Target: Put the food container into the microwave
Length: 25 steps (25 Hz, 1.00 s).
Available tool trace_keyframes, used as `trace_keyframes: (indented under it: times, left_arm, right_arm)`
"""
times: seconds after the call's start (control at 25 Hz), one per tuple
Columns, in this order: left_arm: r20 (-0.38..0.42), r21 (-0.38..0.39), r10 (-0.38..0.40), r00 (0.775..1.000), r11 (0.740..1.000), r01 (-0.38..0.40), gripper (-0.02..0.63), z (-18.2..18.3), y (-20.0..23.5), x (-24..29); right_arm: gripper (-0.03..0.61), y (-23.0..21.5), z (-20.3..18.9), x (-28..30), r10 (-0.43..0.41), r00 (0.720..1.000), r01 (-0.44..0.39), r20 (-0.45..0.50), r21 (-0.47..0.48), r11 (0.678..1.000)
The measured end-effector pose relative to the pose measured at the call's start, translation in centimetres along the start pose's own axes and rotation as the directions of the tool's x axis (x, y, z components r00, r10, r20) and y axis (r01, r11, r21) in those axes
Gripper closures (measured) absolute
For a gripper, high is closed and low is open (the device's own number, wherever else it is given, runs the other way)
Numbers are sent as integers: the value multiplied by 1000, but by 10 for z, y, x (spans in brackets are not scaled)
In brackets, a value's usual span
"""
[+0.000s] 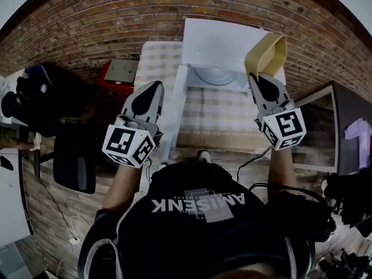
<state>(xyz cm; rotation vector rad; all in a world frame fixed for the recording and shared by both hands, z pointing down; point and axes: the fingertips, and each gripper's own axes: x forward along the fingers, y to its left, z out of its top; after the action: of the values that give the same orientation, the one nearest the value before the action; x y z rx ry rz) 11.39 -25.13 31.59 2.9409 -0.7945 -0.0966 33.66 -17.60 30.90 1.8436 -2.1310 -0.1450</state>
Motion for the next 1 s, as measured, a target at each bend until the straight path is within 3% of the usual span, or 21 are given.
trace_keyframes:
  times: [0.2,0.48,0.76,1.0]
  left_arm:
    - [-26,-2,46,999,999,-46,601,-8,-4,-5]
    - [-44,7,63,997,998,-63,601,-18,-10,-14]
    - [-86,30,91,992,996,-89,601,-36,-11,-26]
    - [-109,17,84,990,996,-83,601,-52,-24,-27]
  right_arm:
    - [534,23,-12,17,134,991,-134,-10,-49,990]
    - [534,71,-38,30,302,952,-306,-54,-98,947]
    - [534,132,-85,35,464,873,-484,-153,-138,864]
    - [534,158,-124,34,550,809,-578,-206,-114,808]
